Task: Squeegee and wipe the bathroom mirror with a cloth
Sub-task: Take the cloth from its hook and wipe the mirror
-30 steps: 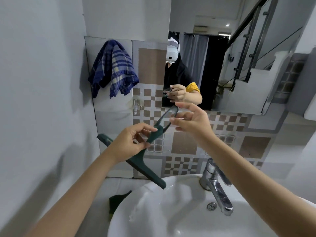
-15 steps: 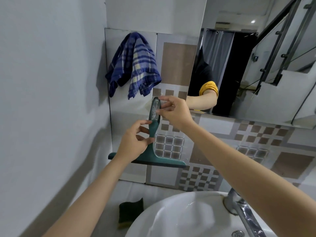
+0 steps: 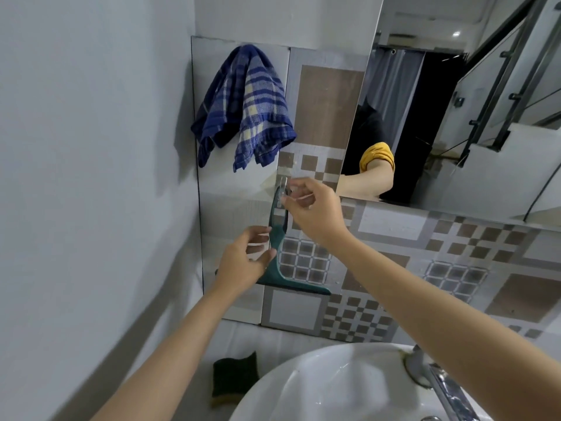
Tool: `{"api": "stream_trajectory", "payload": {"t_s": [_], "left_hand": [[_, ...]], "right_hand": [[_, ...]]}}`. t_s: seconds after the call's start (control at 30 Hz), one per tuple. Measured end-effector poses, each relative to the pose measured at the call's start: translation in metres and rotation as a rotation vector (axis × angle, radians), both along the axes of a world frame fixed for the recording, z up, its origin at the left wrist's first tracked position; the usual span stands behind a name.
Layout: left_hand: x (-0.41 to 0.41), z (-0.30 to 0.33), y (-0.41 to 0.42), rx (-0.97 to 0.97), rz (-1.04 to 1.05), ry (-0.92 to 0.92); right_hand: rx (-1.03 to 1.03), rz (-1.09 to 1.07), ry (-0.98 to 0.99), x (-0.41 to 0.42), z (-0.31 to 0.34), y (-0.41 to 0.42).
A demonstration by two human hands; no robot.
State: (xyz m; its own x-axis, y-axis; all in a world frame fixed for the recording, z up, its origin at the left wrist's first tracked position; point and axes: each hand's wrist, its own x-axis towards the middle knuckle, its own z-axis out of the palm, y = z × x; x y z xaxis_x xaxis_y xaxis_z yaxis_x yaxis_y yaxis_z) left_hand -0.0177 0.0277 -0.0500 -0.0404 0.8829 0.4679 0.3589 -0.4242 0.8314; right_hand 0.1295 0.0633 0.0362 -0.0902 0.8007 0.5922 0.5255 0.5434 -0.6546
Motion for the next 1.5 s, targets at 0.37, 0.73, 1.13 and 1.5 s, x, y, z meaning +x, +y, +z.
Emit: {"api": "stream_trajectory", "payload": {"t_s": [0.37, 0.73, 1.13, 1.5], "left_hand": [[-0.015, 0.123, -0.022, 0.272, 0.140, -0.598], [-0.014, 0.174, -0.024, -0.019, -0.352, -0.753], [-0.010, 0.188, -0.074, -0.020, -0.632, -0.932], [0.025, 0.215, -0.130, -0.001, -0.414, -0.417]], "right_hand": [[0.285, -0.011, 0.047, -0.040, 0.137, -0.008], [-0.068, 0.223, 0.082, -0.070, 0.208, 0.001], [-0.285, 0.552, 0.231, -0.013, 0.202, -0.070], [-0.192, 0.498, 0.238, 0.079, 0.165, -0.131]]}}
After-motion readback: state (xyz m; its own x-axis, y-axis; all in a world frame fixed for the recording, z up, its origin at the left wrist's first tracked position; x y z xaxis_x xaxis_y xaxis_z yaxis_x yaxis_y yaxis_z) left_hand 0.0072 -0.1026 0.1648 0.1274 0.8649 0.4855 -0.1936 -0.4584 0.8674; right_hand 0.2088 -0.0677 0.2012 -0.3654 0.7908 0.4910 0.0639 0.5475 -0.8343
